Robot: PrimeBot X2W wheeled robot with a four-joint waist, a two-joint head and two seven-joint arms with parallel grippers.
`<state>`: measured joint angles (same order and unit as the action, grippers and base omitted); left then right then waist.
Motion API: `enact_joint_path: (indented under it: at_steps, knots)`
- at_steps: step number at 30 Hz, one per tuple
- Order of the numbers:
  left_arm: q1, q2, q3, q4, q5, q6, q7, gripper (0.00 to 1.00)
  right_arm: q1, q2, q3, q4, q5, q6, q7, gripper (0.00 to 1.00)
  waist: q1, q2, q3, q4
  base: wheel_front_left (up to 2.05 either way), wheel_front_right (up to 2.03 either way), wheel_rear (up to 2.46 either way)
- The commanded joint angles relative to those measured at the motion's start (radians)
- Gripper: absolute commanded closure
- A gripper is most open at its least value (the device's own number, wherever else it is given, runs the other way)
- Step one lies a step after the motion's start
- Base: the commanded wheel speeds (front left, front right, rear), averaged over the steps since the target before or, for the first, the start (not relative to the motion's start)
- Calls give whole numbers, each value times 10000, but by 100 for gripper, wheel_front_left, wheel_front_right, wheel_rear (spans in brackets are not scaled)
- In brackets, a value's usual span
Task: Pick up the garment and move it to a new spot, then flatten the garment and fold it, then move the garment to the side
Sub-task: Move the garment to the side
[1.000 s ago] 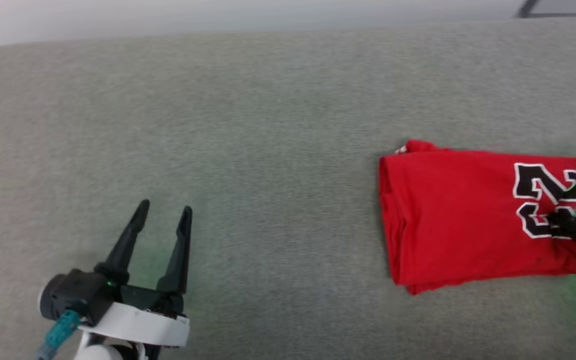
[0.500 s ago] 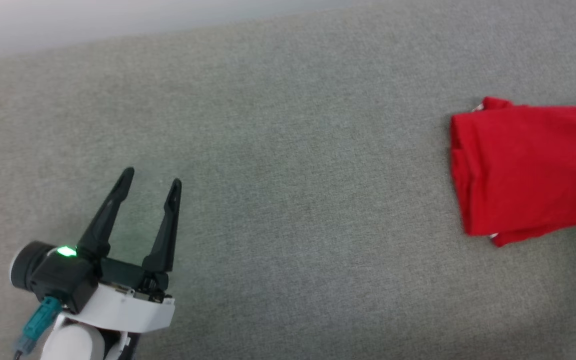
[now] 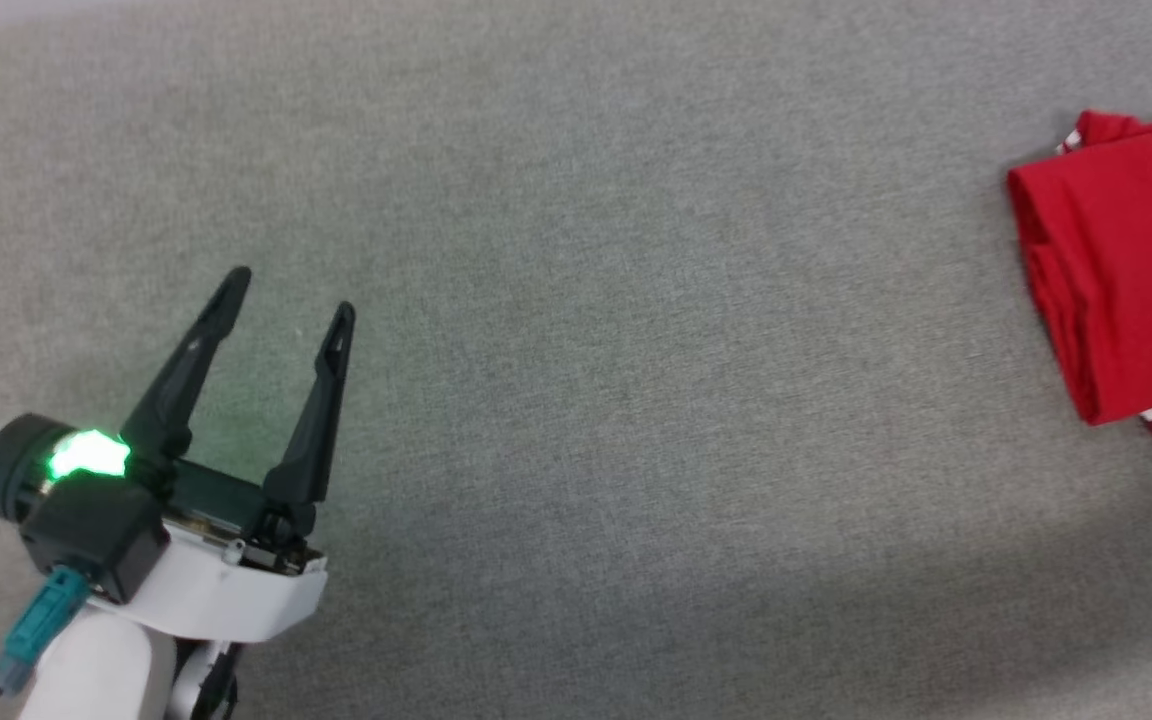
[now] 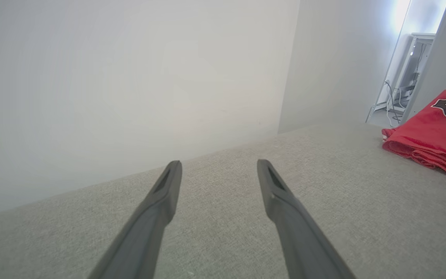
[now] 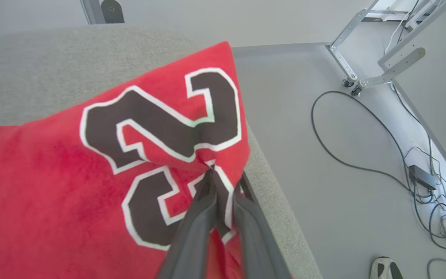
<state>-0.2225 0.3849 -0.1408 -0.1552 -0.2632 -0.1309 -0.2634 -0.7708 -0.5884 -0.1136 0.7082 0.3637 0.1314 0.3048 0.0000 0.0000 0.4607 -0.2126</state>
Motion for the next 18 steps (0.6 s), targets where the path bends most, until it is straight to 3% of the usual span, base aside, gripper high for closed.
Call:
enact_joint_path:
  at_steps: [1,13,14,15,16,17,18]
  knots:
    - [-138,58,49,-78,74,9,-6,0,-254,3,-43,352,-274,-15,-161,100,0,0,260,135,0,0,0]
    - [-353,41,195,-204,274,9,-7,0,-1252,181,92,2481,-1289,-13,-1141,99,0,0,409,302,0,0,0]
    - [-354,18,199,-204,258,9,-7,0,-1309,170,93,2557,-1302,-13,-1259,70,0,0,375,308,0,0,0]
    - [-346,-1,204,-188,235,9,-7,0,-1358,130,115,2647,-1349,-13,-1365,51,0,0,325,320,0,0,0]
    - [-328,-18,235,-166,211,9,-7,0,-1402,80,167,2715,-1397,-13,-1456,10,0,0,277,332,0,0,0]
    - [-296,-70,278,-110,185,9,-7,0,-1434,58,203,2774,-1401,-13,-1536,0,0,0,197,349,0,0,0]
    - [-251,-131,310,-64,178,9,-7,0,-1442,24,261,2817,-1396,-13,-1605,0,0,0,107,377,0,0,0]
